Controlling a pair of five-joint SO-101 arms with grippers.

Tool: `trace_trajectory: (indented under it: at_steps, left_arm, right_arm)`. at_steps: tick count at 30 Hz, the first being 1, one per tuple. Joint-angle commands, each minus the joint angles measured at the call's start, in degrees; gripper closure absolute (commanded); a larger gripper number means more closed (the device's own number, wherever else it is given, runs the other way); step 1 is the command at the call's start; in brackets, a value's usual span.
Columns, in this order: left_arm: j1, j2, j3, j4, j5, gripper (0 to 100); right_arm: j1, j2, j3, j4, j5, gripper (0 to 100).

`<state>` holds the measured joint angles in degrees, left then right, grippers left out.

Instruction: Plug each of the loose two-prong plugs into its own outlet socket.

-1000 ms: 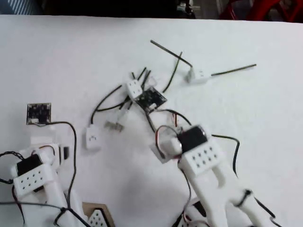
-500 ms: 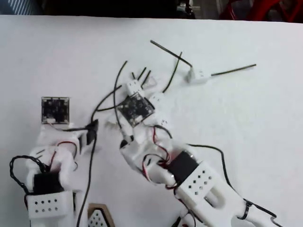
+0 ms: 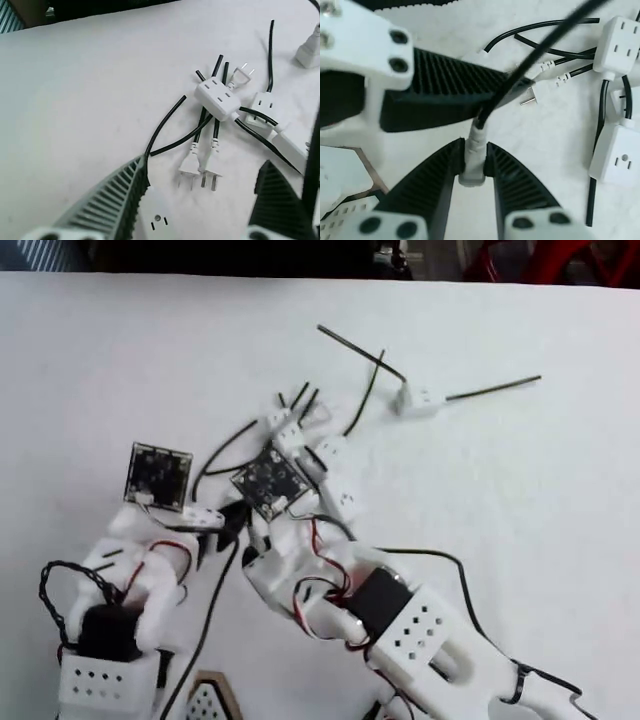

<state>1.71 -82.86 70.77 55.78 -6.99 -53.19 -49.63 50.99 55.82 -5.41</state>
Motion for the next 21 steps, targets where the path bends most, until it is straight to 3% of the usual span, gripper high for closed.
trace_trajectory:
  at_steps: [1, 5, 10, 14, 21]
  left_arm:
    - [4.44, -1.10, -8.79, 7.30, 0.44, 66]
    - [6.99, -1.10, -11.69, 12.04, 0.26, 66]
    - [5.93, -1.10, -8.88, 12.04, -0.09, 66]
    - [-1.80, -0.75, -8.53, 12.13, -0.44, 66]
    - [-10.68, 2.95, -8.88, 16.44, -13.80, 66]
  right_arm:
    - [-0.22, -1.45, -0.26, -1.27, -0.35, 98.2]
    - [-0.13, -1.45, -0.26, -1.27, -0.26, 98.2]
    - [3.12, -1.45, -0.26, -1.27, -0.26, 98.2]
    - [8.04, -1.19, -0.26, -1.27, -0.44, 98.2]
    - [15.25, -0.92, 5.27, -8.22, -0.44, 98.2]
